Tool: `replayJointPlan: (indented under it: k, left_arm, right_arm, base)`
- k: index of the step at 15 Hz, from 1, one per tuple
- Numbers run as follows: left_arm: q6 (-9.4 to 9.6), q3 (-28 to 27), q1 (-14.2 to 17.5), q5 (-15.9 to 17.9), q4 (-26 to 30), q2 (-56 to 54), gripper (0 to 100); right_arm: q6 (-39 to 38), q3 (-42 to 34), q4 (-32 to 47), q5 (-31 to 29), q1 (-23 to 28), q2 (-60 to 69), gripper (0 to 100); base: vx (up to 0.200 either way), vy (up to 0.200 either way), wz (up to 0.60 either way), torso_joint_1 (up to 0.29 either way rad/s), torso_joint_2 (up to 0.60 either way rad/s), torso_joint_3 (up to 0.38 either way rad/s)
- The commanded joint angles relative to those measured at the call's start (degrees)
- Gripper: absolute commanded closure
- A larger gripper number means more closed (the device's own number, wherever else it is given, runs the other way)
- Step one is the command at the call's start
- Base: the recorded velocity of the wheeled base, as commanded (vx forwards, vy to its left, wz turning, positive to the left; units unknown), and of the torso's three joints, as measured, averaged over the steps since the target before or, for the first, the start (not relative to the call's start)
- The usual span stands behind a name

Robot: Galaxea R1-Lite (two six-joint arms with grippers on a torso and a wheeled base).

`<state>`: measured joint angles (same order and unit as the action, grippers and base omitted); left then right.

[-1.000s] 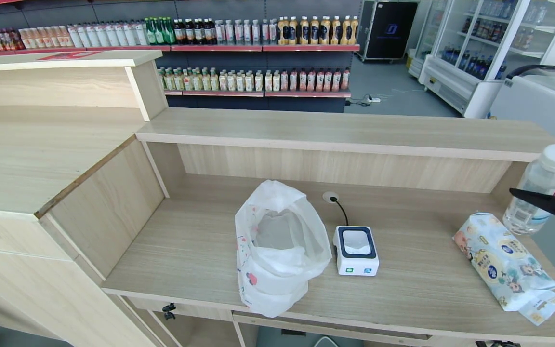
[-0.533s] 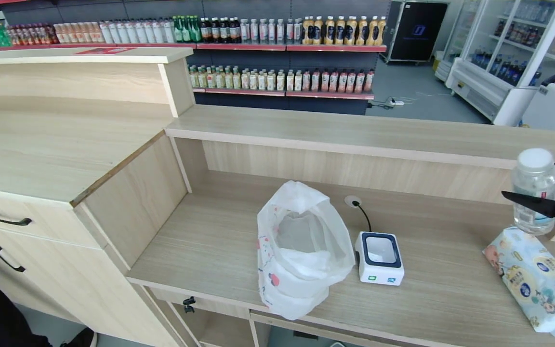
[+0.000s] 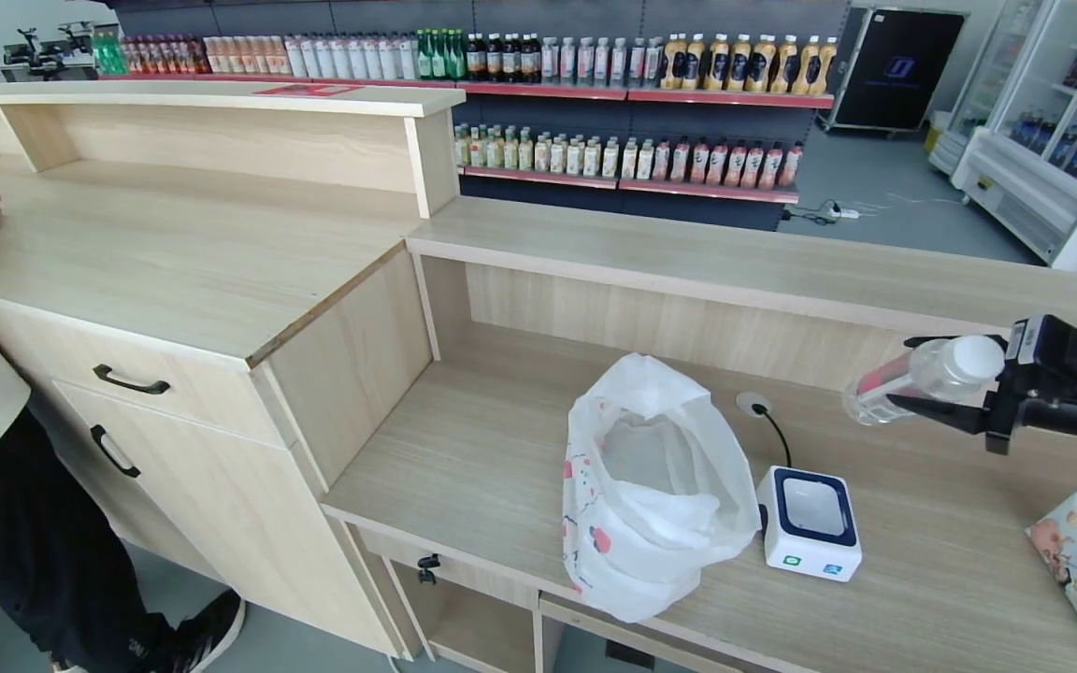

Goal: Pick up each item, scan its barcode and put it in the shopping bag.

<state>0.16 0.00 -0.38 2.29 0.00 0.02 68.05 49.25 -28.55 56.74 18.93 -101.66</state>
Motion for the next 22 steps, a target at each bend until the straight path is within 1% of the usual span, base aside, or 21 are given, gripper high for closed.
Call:
replayJointPlan:
  k: [1, 5, 9, 12, 17, 22]
  left_arm:
    - [0.02, 0.00, 0.03, -0.01, 0.00, 0.06, 0]
    - [0.02, 0.00, 0.03, -0.01, 0.00, 0.06, 0]
    - [0.02, 0.00, 0.03, -0.01, 0.00, 0.06, 0]
    - [0.02, 0.00, 0.03, -0.01, 0.00, 0.06, 0]
    - [0.02, 0.00, 0.03, -0.01, 0.00, 0.06, 0]
    - [0.02, 0.00, 0.03, -0.01, 0.00, 0.06, 0]
  right_arm:
    - [2.62, 0.58, 0.25, 0.39, -1.62, -4.43, 100]
    - [5.96, 0.14, 0.43, 1.10, -3.73, -4.87, 100]
    - [10.00, 0.23, 0.60, 1.45, -3.90, -5.13, 100]
    - [11.41, 0.23, 0.60, 1.71, -5.22, -5.13, 100]
    - [18.70, 0.32, 0.43, 1.71, -5.57, -8.21, 100]
    - [19.58, 0.41, 0.16, 1.62, -6.28, -10.05, 100]
  base:
    - [0.000, 0.000, 0.00, 0.000, 0.00, 0.000]
    - [0.000, 0.000, 0.00, 0.000, 0.00, 0.000]
    - [0.000, 0.000, 0.00, 0.000, 0.00, 0.000]
    - [0.000, 0.000, 0.00, 0.000, 0.00, 0.000]
    - [0.000, 0.000, 0.00, 0.000, 0.00, 0.000]
    - [0.000, 0.000, 0.00, 0.000, 0.00, 0.000]
